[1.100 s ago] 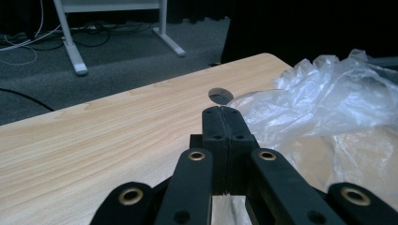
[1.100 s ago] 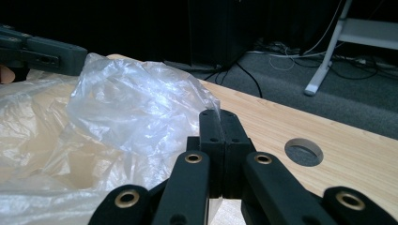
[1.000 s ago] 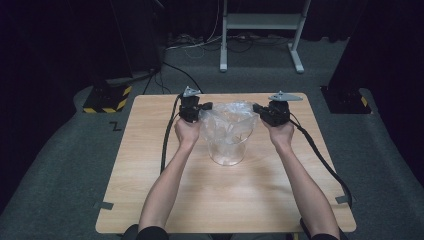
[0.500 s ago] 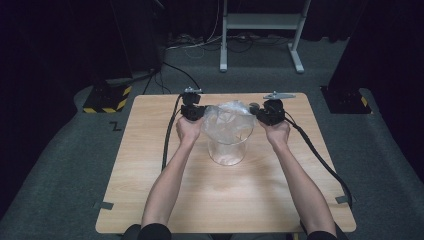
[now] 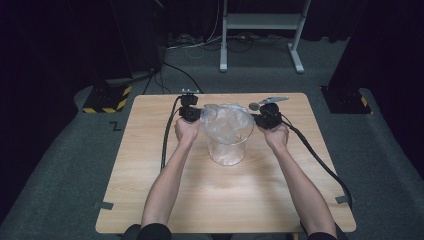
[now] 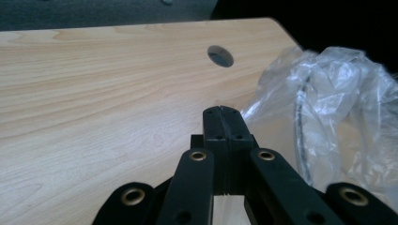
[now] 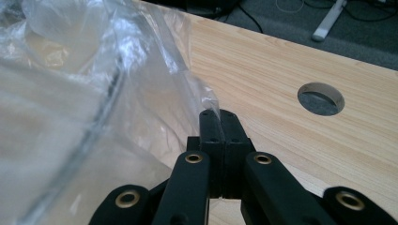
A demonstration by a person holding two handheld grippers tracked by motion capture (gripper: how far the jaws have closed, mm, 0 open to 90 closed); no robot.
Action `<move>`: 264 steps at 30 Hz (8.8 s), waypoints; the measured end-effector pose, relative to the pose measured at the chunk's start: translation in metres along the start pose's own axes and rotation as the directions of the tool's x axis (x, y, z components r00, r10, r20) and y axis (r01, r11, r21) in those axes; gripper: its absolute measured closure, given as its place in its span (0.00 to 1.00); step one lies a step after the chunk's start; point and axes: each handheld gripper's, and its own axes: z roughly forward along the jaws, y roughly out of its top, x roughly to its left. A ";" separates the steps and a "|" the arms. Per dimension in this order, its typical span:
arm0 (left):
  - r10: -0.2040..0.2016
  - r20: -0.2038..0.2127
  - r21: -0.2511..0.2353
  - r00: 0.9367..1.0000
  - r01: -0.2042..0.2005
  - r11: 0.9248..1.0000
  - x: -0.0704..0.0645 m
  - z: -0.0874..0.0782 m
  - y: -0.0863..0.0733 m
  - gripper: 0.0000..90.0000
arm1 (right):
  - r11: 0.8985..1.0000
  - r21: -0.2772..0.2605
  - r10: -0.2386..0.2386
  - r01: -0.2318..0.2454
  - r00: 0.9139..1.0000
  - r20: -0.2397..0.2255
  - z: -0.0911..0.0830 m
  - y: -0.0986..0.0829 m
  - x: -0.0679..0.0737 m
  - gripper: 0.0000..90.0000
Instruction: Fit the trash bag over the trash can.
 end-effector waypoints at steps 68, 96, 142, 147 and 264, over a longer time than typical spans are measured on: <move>0.140 0.077 -0.134 0.987 -0.129 0.983 -0.029 -0.104 -0.063 0.61 | 0.962 -0.269 -0.075 0.049 0.993 -0.087 -0.114 -0.016 0.029 0.63; 0.249 0.145 -0.082 0.958 -0.239 0.968 -0.046 -0.101 -0.079 0.88 | 0.949 -0.189 -0.279 0.251 0.950 -0.143 -0.099 -0.019 0.057 1.00; 0.325 0.050 0.072 0.944 -0.328 0.942 -0.037 -0.056 -0.111 0.92 | 0.959 -0.056 -0.284 0.279 0.948 -0.143 -0.077 -0.063 0.046 1.00; 0.325 0.047 0.074 0.944 -0.328 0.942 -0.037 -0.057 -0.112 0.92 | 0.959 -0.046 -0.284 0.280 0.947 -0.147 -0.077 -0.064 0.047 1.00; 0.268 -0.014 -0.044 0.963 -0.269 0.962 -0.052 -0.050 -0.138 0.34 | 0.986 -0.127 -0.122 0.109 0.987 -0.105 -0.089 -0.070 0.035 0.61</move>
